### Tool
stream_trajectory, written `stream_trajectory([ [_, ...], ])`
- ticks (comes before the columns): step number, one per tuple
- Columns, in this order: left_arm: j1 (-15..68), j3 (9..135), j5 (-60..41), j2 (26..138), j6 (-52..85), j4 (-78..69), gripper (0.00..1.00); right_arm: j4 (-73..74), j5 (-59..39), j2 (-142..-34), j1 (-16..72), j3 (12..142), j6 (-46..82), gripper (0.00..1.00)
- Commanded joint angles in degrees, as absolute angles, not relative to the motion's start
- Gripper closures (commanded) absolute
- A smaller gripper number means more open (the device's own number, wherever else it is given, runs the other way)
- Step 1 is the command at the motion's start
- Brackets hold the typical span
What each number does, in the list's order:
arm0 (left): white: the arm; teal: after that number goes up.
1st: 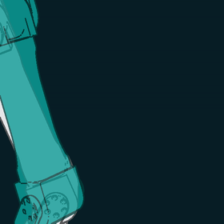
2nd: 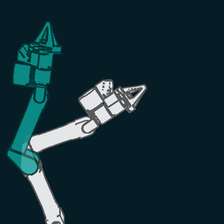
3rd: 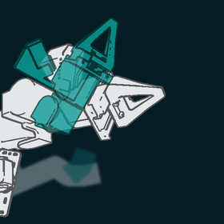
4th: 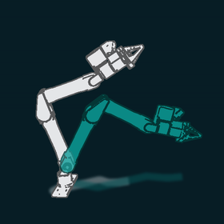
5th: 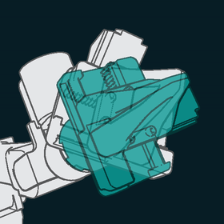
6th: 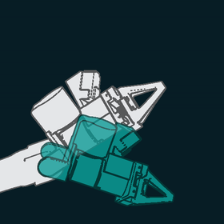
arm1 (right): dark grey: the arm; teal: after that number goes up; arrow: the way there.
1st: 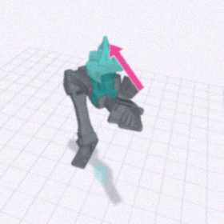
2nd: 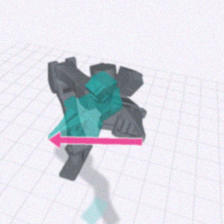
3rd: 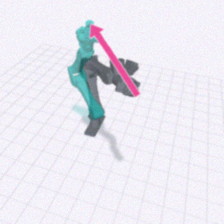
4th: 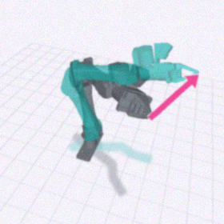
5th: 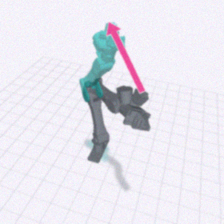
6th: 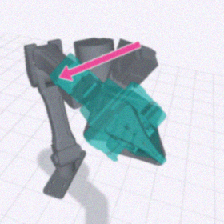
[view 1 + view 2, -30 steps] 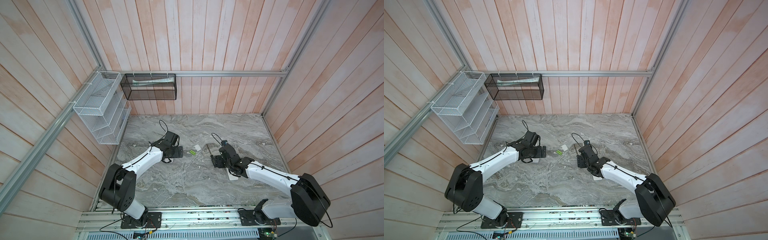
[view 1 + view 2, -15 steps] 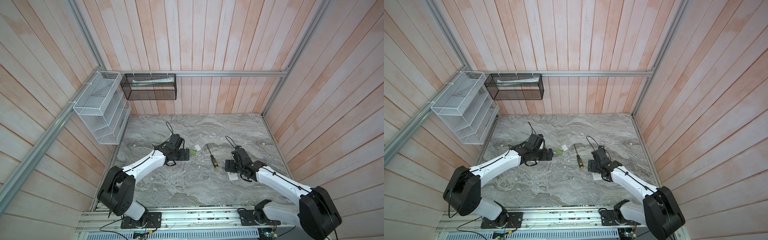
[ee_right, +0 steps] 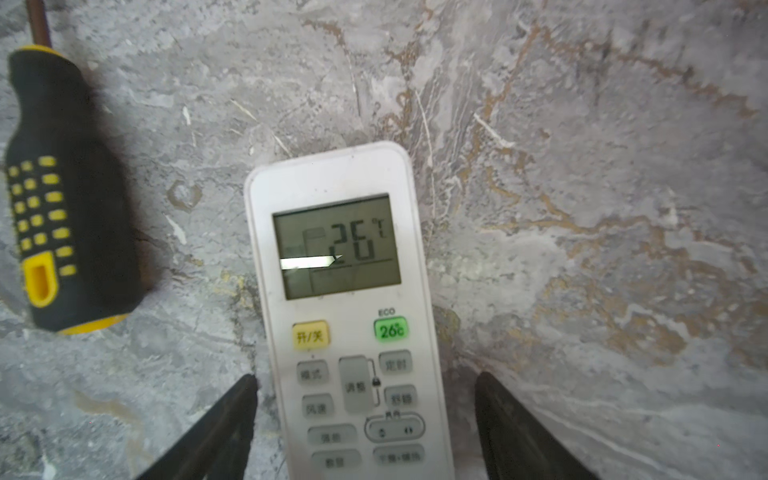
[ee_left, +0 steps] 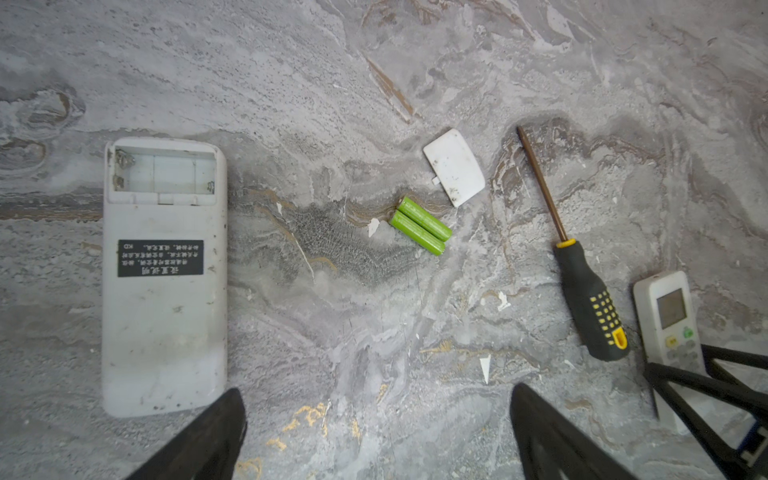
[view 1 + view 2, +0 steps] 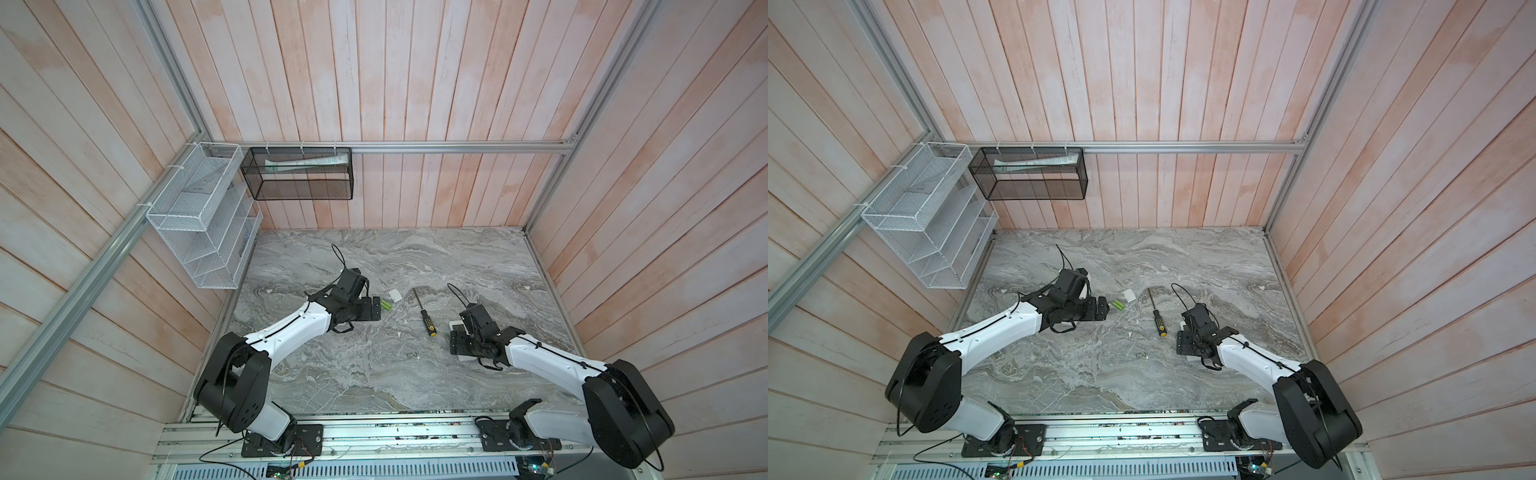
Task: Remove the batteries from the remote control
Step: 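Set down the screwdriver and grasp the second white remote with the right gripper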
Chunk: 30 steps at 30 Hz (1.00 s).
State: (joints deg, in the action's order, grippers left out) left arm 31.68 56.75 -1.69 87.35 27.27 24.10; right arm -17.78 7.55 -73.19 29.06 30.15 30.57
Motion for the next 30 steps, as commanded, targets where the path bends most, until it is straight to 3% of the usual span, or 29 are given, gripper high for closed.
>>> stream_trajectory([
  [1,31.9,55.9,-1.9,85.6,27.3,23.0,0.00,-16.9,7.4,-73.6,29.2,29.0,32.0,0.25],
  [15,31.9,56.1,-2.0,86.0,27.2,22.9,0.00,-16.2,7.8,-74.6,30.4,29.3,31.6,0.46],
  [30,31.9,56.8,-2.8,86.7,27.2,22.6,0.00,-12.0,8.4,-71.0,34.6,30.0,27.6,0.50],
])
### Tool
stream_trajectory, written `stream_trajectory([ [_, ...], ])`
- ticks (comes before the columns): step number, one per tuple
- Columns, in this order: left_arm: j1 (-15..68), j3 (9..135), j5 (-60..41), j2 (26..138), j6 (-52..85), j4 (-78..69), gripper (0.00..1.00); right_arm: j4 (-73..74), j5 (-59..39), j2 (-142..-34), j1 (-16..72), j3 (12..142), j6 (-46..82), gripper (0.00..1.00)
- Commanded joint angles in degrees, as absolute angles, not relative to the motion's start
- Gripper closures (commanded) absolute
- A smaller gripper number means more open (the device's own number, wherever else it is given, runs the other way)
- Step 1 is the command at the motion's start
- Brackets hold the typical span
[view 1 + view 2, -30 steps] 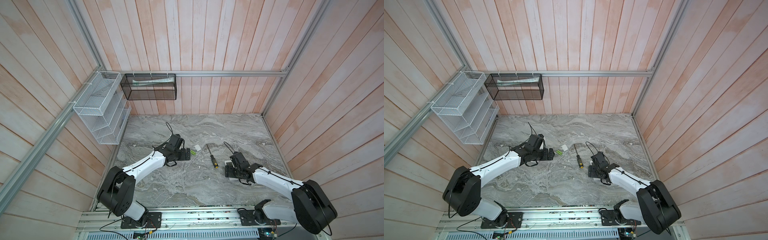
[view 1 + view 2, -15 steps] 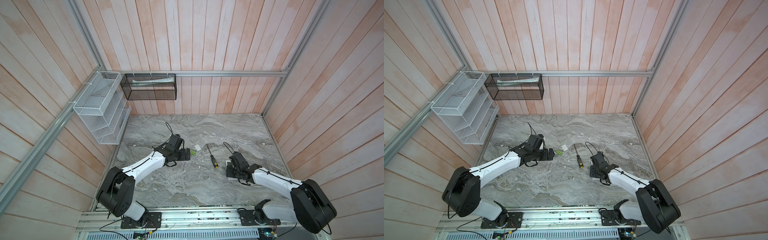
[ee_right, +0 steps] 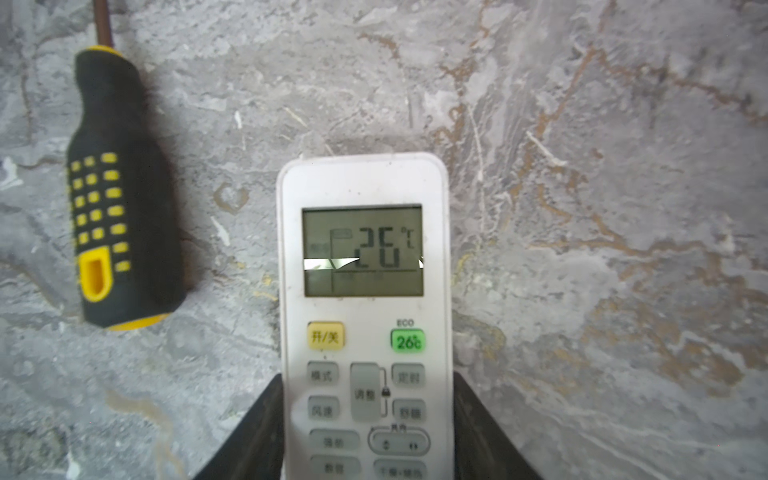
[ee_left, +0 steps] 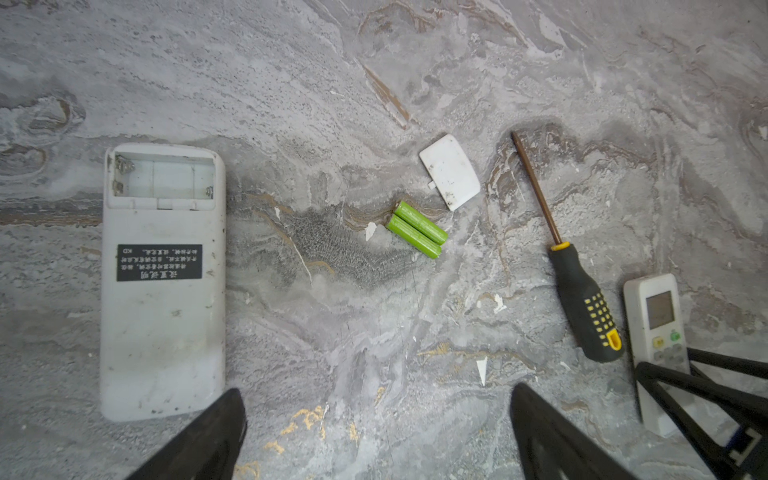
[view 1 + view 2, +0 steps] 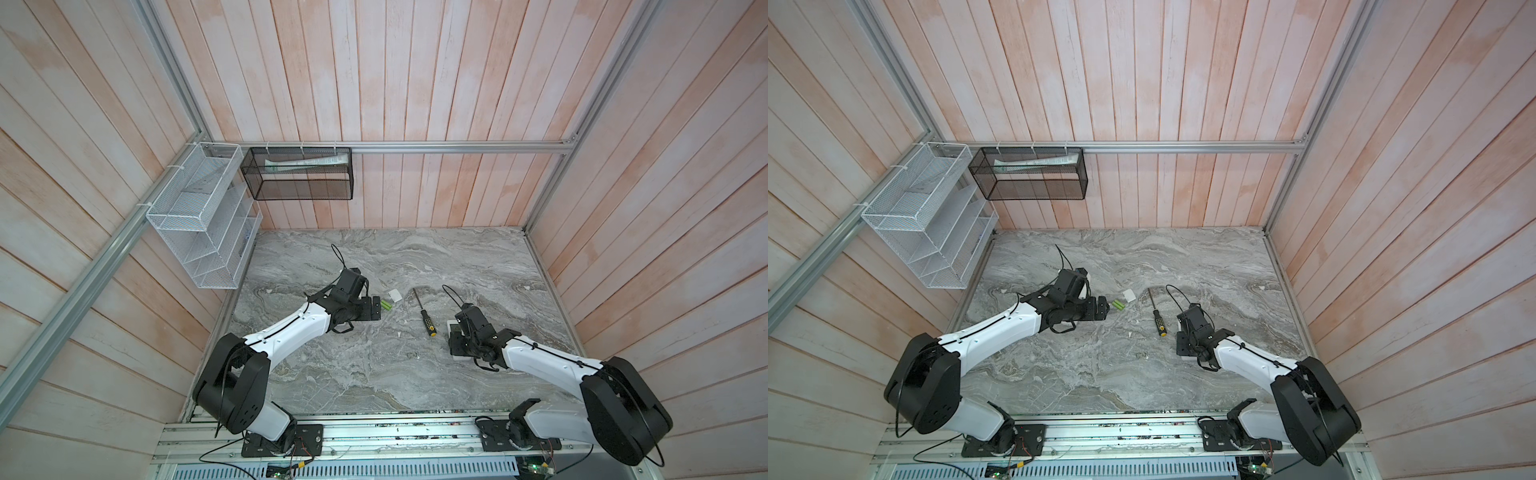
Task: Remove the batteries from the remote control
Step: 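Lift the second remote and bring it toward the left gripper with the right gripper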
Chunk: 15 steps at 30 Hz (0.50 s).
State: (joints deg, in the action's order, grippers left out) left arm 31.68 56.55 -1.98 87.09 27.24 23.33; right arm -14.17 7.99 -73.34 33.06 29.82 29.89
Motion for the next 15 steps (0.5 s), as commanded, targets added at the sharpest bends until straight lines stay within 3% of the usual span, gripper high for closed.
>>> stream_trajectory([
  [1,31.8,57.0,-2.8,86.8,27.2,22.7,0.00,-11.7,8.5,-70.3,35.1,30.2,26.9,0.51],
  [15,31.7,60.1,-14.6,85.6,27.2,16.5,0.00,-2.2,4.9,-66.8,40.8,35.7,14.5,0.54],
])
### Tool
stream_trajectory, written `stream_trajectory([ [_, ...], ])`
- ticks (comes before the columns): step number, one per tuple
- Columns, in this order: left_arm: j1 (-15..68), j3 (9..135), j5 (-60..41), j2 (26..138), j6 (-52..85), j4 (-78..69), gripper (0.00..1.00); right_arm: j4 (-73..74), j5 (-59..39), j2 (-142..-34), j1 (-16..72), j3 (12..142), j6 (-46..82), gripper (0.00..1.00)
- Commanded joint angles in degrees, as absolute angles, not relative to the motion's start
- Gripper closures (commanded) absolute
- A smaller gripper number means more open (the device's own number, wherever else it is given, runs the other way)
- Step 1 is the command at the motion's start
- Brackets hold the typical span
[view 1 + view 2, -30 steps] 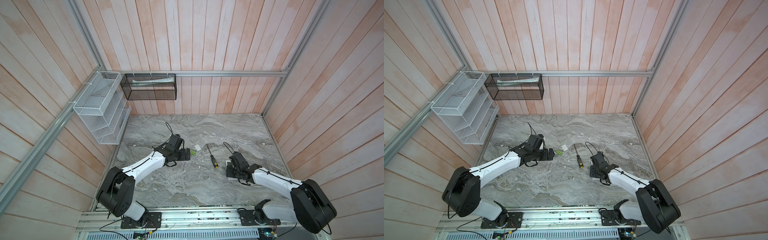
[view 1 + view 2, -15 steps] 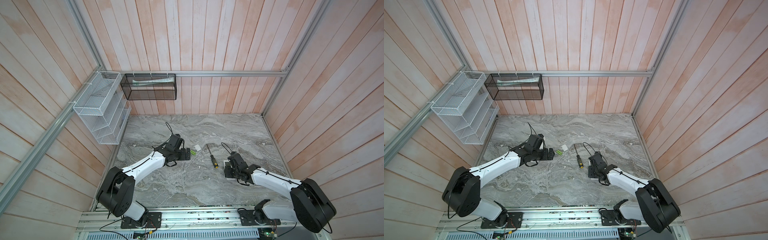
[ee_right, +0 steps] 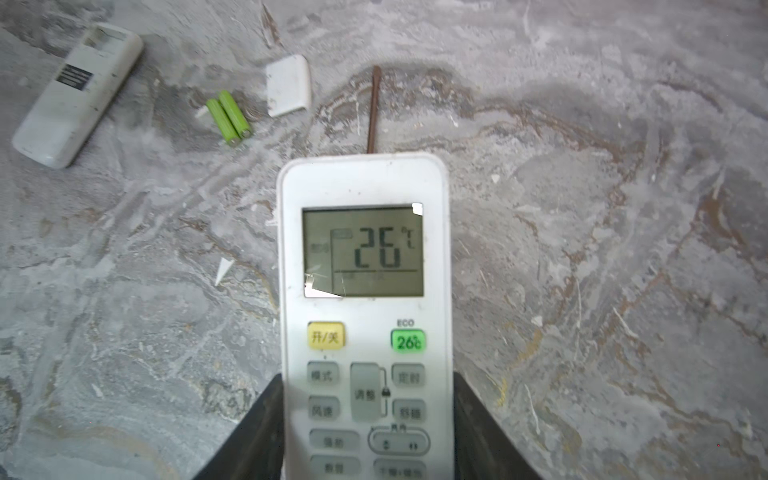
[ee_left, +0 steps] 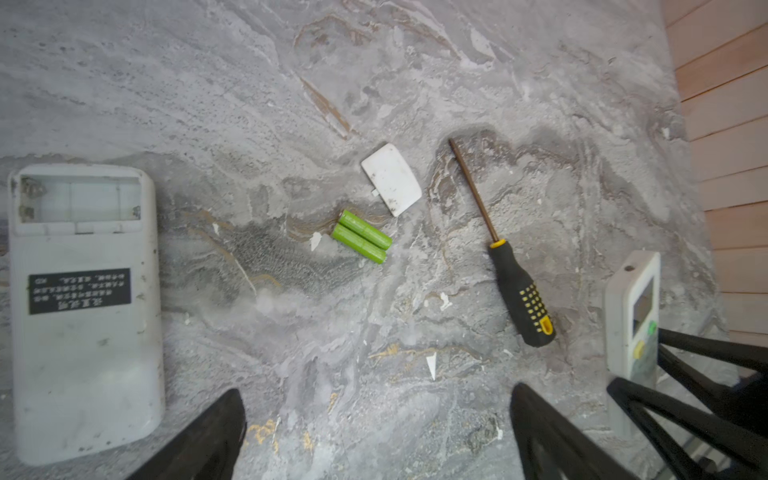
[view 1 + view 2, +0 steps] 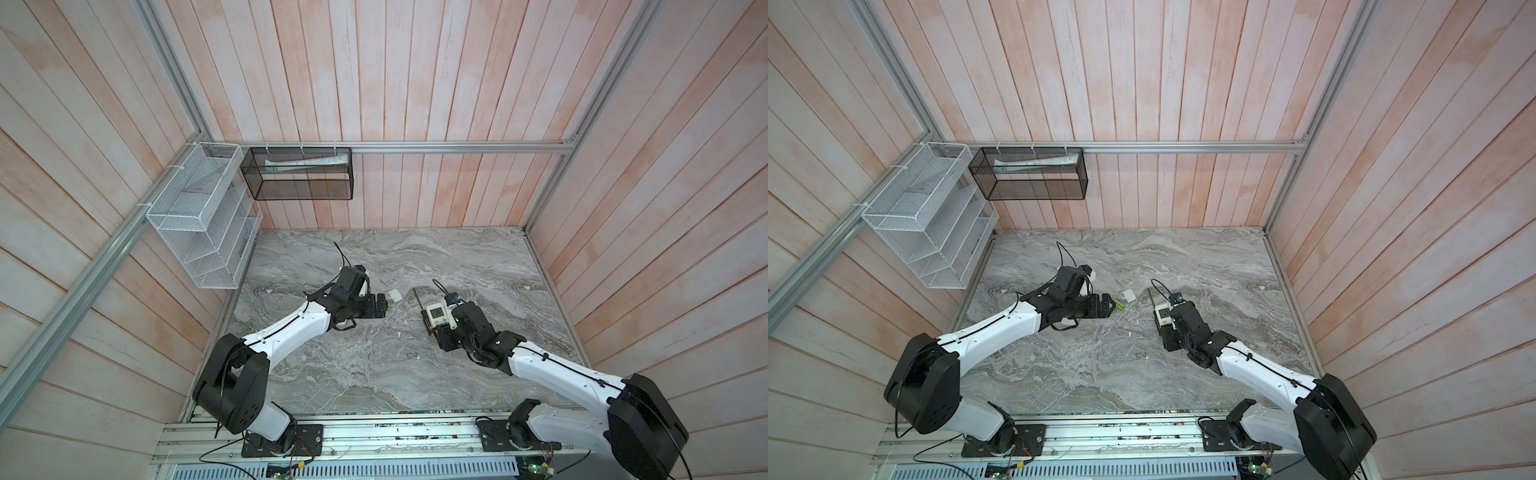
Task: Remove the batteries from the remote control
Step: 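Lift the second remote and bring it toward the left gripper with the right gripper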
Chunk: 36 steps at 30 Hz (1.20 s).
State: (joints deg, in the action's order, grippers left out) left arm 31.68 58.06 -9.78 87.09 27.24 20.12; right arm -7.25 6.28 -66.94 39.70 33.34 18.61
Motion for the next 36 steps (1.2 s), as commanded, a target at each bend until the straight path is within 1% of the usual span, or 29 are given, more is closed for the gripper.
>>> stream_trajectory([
  [1,31.7,60.2,-15.5,85.6,27.5,16.0,0.00,-1.4,4.8,-67.2,41.0,36.0,14.1,0.54],
  [8,31.5,59.3,-22.8,85.7,30.6,9.0,0.01,2.9,0.4,-72.1,41.9,38.9,10.2,0.55],
  [13,30.5,57.8,-27.9,86.2,33.7,3.9,0.05,5.5,-1.9,-74.3,42.6,39.9,8.5,0.55],
  [18,30.3,58.0,-28.9,88.0,34.8,2.9,0.09,7.7,-4.8,-75.5,42.7,41.3,7.8,0.55],
  [22,30.3,57.9,-29.4,89.3,35.5,2.3,0.14,8.3,-6.7,-76.5,42.9,42.9,7.3,0.55],
  [31,30.3,57.3,-31.5,90.0,37.6,-1.1,0.28,10.5,-8.4,-78.5,43.5,44.5,7.3,0.56],
  [36,30.2,56.3,-32.7,90.3,39.6,-3.3,0.41,11.2,-8.3,-79.4,43.9,45.2,7.3,0.56],
])
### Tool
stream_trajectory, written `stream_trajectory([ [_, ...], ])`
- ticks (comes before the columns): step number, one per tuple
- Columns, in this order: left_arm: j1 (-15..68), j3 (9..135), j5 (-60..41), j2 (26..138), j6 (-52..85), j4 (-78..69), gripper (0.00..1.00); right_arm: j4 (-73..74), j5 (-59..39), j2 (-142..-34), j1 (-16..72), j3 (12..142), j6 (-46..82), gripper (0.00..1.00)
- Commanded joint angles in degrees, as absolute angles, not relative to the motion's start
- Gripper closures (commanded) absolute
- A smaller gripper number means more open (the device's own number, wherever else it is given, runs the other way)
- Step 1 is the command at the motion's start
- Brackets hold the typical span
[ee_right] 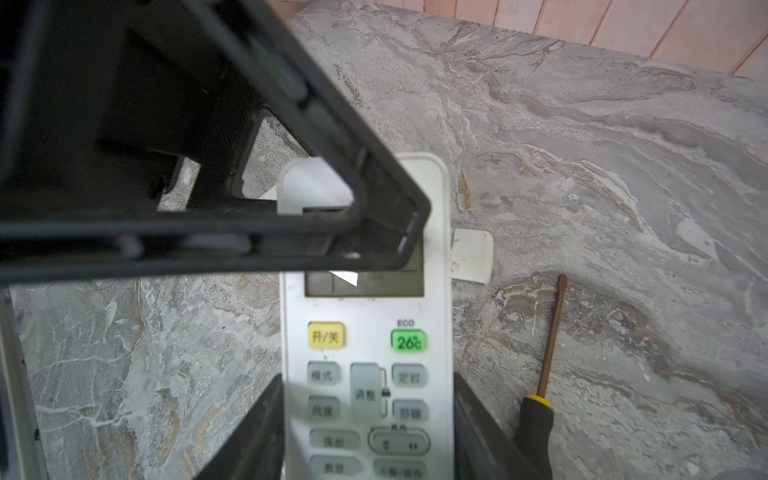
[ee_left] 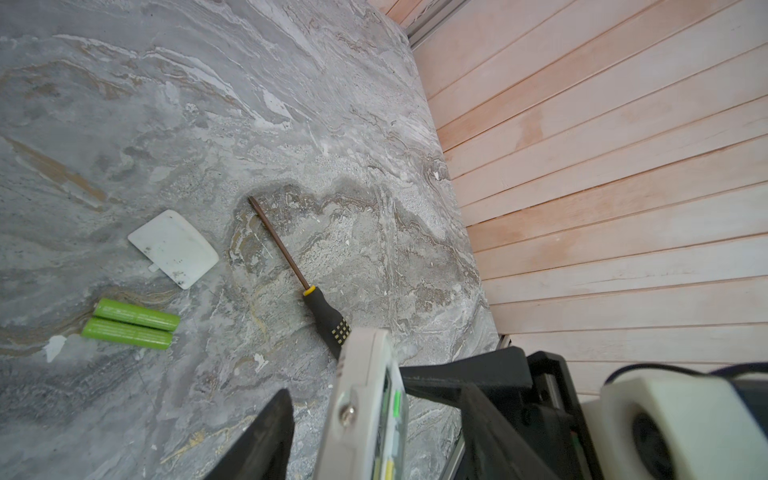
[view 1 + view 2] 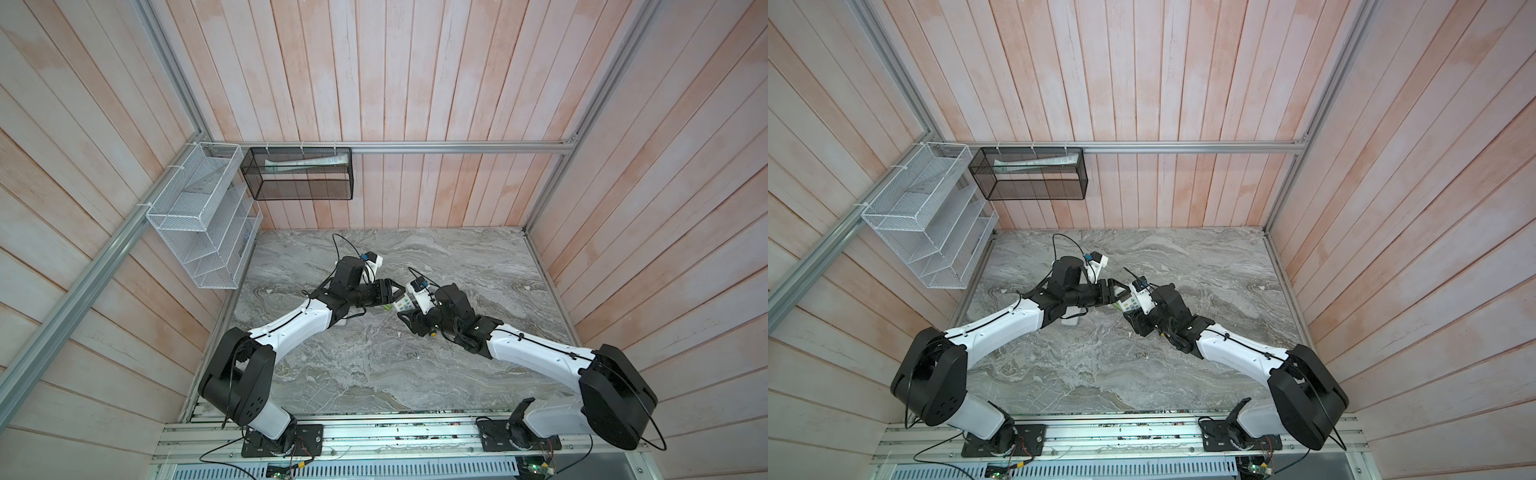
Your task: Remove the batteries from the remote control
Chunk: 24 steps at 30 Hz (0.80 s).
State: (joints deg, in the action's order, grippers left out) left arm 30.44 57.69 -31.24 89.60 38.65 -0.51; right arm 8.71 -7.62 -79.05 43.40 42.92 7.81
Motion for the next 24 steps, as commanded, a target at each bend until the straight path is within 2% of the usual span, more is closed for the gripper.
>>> stream_trajectory([
  [1,30.1,56.2,-32.7,90.4,40.0,-3.5,0.43,11.4,-8.2,-79.6,43.9,45.2,7.3,0.56],
  [9,30.0,55.8,-32.8,90.8,40.8,-3.5,0.63,11.3,-7.5,-80.5,44.3,46.5,6.6,0.56],
  [24,29.4,55.4,-33.9,90.5,41.2,-4.3,0.83,11.7,-7.1,-80.5,44.6,46.8,6.2,0.56],
])
